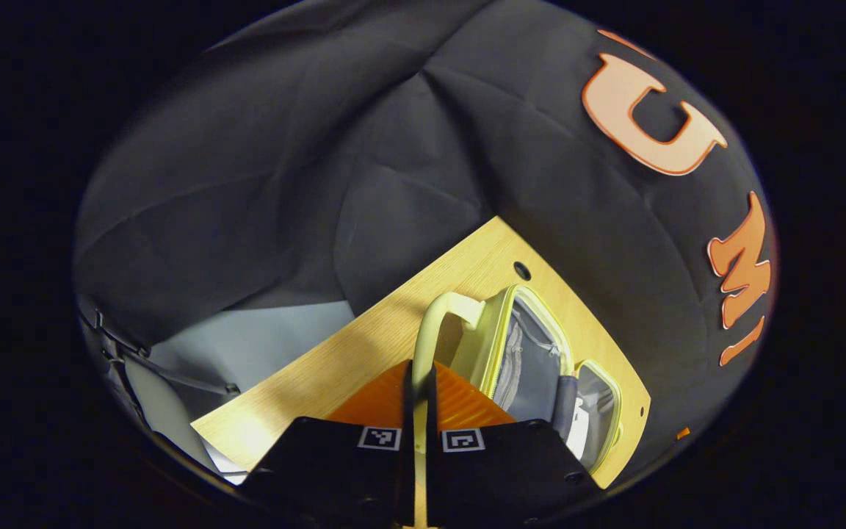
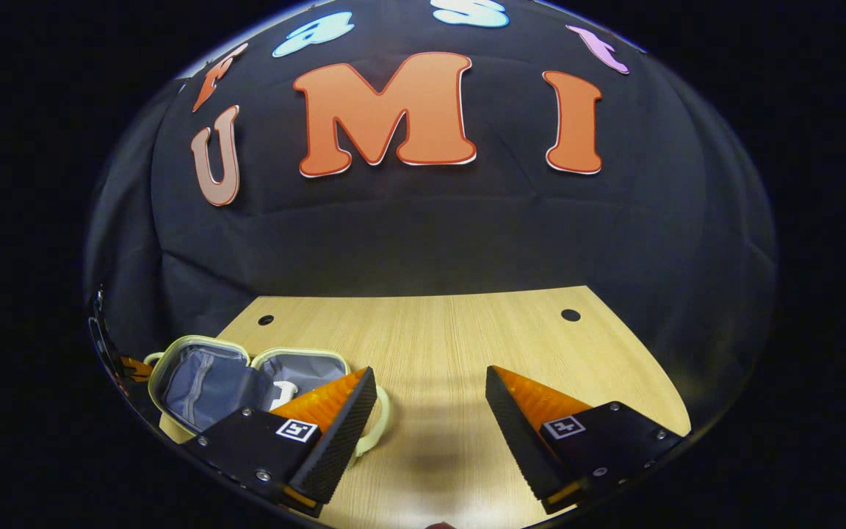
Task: First open the suitcase, pack the skin care products into it, and then close the suitcase.
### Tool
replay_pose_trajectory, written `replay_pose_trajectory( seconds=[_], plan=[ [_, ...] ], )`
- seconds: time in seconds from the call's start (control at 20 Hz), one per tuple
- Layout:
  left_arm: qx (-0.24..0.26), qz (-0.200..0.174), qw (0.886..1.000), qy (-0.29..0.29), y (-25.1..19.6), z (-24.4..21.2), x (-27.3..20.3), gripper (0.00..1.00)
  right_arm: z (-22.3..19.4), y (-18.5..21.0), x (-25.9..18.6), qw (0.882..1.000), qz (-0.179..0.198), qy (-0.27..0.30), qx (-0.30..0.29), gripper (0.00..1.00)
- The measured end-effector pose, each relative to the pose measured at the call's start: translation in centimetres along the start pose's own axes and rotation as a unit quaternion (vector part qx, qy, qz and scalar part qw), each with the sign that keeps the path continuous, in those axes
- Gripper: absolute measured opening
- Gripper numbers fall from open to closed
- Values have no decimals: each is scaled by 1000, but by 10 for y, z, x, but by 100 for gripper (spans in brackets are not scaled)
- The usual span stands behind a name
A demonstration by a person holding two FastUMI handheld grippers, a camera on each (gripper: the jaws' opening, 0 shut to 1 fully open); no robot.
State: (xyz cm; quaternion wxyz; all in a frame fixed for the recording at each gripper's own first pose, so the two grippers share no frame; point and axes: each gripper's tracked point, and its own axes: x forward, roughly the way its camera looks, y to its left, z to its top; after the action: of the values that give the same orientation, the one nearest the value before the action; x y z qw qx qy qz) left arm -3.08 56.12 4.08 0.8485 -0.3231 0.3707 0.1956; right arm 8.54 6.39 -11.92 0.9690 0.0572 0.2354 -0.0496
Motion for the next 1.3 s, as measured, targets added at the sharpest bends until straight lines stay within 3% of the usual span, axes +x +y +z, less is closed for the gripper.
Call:
replay_pose_trajectory(
  seconds=[0.45,0.9,1.3],
  plan=[
    [61,-64,993,-82,-110,35,-80,6,10,-35,-7,999,-6,-35,-23,96],
    [190,-123,967,-115,-252,3,-124,5,3,-64,-10,999,-9,-40,-22,96],
    [193,-194,958,-85,-332,-37,-129,6,9,-76,-16,998,-3,-56,-17,96]
  ],
)
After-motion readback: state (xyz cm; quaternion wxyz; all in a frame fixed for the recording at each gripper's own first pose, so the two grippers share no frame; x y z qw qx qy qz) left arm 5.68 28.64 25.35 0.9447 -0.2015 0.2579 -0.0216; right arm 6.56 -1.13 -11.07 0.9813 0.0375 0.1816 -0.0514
